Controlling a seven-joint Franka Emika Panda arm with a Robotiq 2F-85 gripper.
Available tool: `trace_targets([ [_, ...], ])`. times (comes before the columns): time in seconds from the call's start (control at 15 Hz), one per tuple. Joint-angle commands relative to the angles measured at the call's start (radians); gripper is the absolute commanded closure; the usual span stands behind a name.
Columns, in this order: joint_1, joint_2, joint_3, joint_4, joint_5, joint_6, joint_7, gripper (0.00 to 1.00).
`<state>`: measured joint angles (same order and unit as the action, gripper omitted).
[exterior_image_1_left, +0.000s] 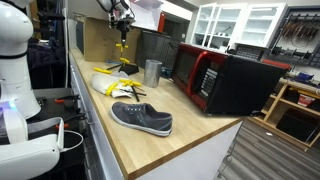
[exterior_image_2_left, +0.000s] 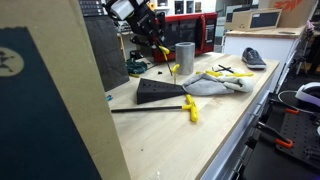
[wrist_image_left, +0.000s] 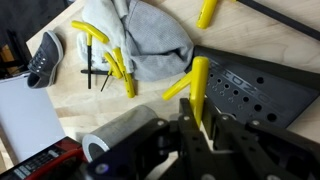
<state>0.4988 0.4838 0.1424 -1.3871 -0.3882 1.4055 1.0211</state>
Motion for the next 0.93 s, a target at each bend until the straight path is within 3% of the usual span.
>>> trace_targets([
  [0.0,-0.003,-0.035,0.006,-0.027,-0.009,-0.022,-0.024,0.96],
  [0.6,-0.012,-0.025,0.013,-0.016,0.012,-0.014,-0.093,0.96],
  [0.87,-0.014,0.005,-0.006,0.019,0.041,0.021,0.063,0.96],
])
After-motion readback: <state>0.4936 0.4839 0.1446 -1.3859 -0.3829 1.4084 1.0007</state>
